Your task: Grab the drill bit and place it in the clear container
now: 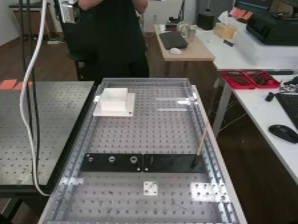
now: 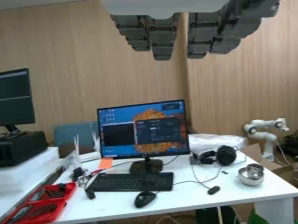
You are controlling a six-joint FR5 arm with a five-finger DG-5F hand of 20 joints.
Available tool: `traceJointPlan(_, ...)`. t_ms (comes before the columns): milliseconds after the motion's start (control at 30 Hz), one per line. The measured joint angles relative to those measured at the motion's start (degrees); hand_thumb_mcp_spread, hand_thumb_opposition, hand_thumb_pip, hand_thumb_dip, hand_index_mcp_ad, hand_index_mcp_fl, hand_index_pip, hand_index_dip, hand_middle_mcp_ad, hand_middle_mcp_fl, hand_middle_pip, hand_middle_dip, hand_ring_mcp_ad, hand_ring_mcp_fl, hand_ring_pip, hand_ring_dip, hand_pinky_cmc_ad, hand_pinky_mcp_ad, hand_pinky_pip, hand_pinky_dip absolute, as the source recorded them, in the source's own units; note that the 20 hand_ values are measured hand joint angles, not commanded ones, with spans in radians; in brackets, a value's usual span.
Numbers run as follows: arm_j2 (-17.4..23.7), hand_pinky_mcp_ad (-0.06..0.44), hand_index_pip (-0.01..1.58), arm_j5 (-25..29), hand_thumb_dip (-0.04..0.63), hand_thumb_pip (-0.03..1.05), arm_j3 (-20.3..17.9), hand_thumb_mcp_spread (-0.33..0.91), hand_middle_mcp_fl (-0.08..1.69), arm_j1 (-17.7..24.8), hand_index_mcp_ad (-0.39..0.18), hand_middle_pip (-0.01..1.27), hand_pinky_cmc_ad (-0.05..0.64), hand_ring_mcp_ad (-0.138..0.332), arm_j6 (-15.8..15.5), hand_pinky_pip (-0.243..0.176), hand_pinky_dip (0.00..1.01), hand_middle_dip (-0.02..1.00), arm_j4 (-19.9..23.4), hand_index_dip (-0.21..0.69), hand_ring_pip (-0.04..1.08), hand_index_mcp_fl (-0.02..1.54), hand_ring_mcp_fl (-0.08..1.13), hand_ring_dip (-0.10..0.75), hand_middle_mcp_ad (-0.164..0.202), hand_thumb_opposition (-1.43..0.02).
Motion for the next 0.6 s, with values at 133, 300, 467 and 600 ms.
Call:
traceJointPlan(133,0.0,0.091,0.02,0.1,0.005,0.01,-0.1,0.01,0.02,0.0,0.058,0.03,0.042,0.164,0.1,0.002,0.01,0.03,0.0,0.000,0.02,-0.01,0.02,-0.012,0.080,-0.07)
traceJointPlan(300,-0.2,0.106,0.06,1.0,0.012,0.10,-0.6,0.10,0.02,0.0,0.075,0.12,0.133,0.162,0.0,-0.030,0.08,0.03,0.1,-0.003,0.09,-0.01,0.03,-0.012,0.086,-0.47)
traceJointPlan(467,-0.7,0.124,0.07,1.8,0.012,0.10,-1.6,0.10,0.03,0.0,0.101,0.15,0.223,0.185,0.1,-0.065,0.12,0.03,0.3,-0.012,0.09,-0.01,0.06,-0.014,0.106,-0.57)
traceJointPlan(600,-1.1,0.155,0.08,3.3,0.010,0.11,-2.7,0.12,0.04,0.2,0.124,0.16,0.271,0.213,0.6,-0.099,0.14,0.03,1.0,-0.012,0.11,0.00,0.08,-0.014,0.138,-0.60)
